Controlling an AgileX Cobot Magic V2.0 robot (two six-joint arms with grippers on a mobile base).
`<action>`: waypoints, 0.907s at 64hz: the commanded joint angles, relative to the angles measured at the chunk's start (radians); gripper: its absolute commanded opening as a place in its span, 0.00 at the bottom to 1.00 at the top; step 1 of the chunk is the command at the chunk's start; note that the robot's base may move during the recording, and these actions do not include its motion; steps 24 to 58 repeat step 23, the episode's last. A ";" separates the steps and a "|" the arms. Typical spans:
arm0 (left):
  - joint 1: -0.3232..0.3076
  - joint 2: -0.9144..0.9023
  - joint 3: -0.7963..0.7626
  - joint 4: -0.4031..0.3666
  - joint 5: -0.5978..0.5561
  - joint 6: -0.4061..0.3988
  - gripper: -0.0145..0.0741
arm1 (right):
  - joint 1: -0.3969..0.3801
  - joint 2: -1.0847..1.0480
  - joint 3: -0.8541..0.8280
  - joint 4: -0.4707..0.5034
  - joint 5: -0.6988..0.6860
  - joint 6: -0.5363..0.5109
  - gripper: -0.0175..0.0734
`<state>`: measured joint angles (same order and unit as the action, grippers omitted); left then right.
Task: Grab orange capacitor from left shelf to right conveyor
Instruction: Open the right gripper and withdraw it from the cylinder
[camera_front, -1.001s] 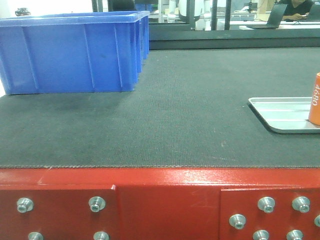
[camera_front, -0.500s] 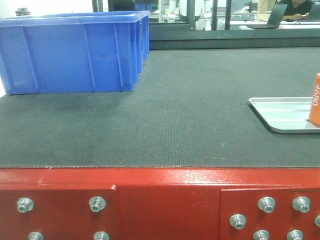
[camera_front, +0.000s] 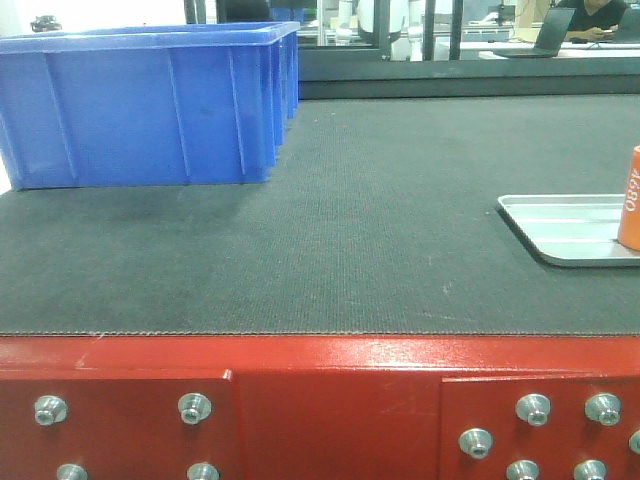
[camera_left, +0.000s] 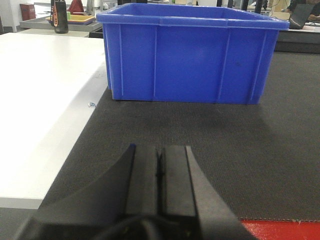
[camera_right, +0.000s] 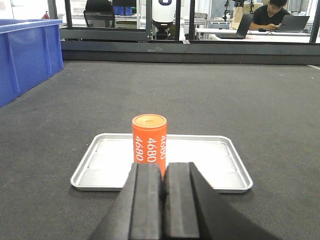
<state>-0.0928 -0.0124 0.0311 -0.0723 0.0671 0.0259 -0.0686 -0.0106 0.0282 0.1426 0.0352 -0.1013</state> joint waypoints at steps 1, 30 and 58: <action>0.002 -0.013 -0.005 -0.002 -0.089 -0.001 0.02 | 0.002 -0.013 -0.004 -0.007 -0.094 0.001 0.25; 0.002 -0.013 -0.005 -0.002 -0.089 -0.001 0.02 | 0.002 -0.013 -0.004 -0.007 -0.094 0.001 0.25; 0.002 -0.013 -0.005 -0.002 -0.089 -0.001 0.02 | 0.002 -0.013 -0.004 -0.007 -0.094 0.001 0.25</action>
